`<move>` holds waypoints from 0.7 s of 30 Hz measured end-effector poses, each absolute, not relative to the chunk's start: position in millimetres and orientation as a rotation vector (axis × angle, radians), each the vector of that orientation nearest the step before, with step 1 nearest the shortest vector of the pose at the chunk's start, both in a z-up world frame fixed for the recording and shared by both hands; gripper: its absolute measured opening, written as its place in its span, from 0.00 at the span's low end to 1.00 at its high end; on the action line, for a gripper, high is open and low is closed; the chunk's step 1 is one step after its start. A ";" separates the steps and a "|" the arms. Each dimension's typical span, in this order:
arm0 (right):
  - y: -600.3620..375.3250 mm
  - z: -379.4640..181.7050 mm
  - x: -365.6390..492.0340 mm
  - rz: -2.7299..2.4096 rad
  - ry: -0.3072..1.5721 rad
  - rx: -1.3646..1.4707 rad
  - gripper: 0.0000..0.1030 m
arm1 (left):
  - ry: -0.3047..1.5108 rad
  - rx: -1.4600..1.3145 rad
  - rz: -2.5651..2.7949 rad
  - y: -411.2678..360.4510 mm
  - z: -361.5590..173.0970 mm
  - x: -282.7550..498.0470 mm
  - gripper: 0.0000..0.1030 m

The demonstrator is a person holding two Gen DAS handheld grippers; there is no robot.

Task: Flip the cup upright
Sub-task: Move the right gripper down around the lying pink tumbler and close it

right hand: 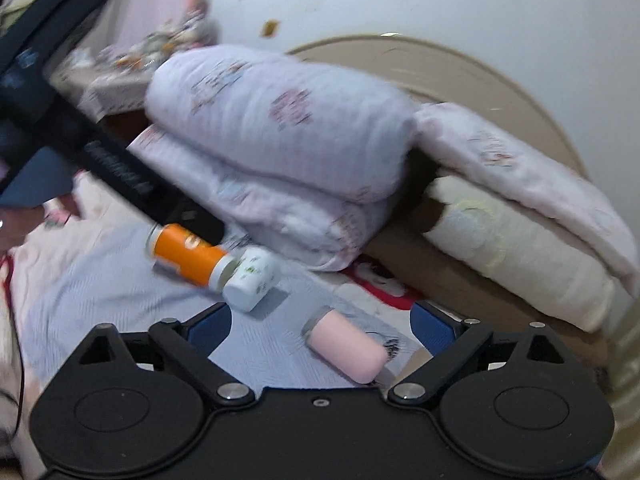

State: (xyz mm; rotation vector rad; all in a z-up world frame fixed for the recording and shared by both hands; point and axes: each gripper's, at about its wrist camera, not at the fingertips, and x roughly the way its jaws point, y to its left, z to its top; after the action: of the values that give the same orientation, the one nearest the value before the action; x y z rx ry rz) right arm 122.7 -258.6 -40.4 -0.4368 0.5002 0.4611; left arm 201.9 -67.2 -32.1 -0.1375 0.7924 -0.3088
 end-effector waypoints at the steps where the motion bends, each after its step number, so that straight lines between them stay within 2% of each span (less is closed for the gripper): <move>1: -257.5 -44.8 128.2 0.485 0.510 -0.468 0.95 | 0.812 -0.172 -0.316 -66.4 -40.1 208.6 0.98; 15: -253.6 -108.6 209.3 0.652 0.702 -0.674 0.94 | 0.958 -0.464 -0.350 -52.6 -149.9 267.4 0.97; 21: -246.5 -131.1 243.8 0.650 0.740 -0.780 0.94 | 0.962 -0.482 -0.396 -57.6 -169.5 275.3 0.97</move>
State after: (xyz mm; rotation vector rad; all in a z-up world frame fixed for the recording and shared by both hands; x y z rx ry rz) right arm 243.8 -246.5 -131.1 -0.7803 0.7403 0.6502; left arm 275.3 -57.6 -169.5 -0.4824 0.9618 -0.3958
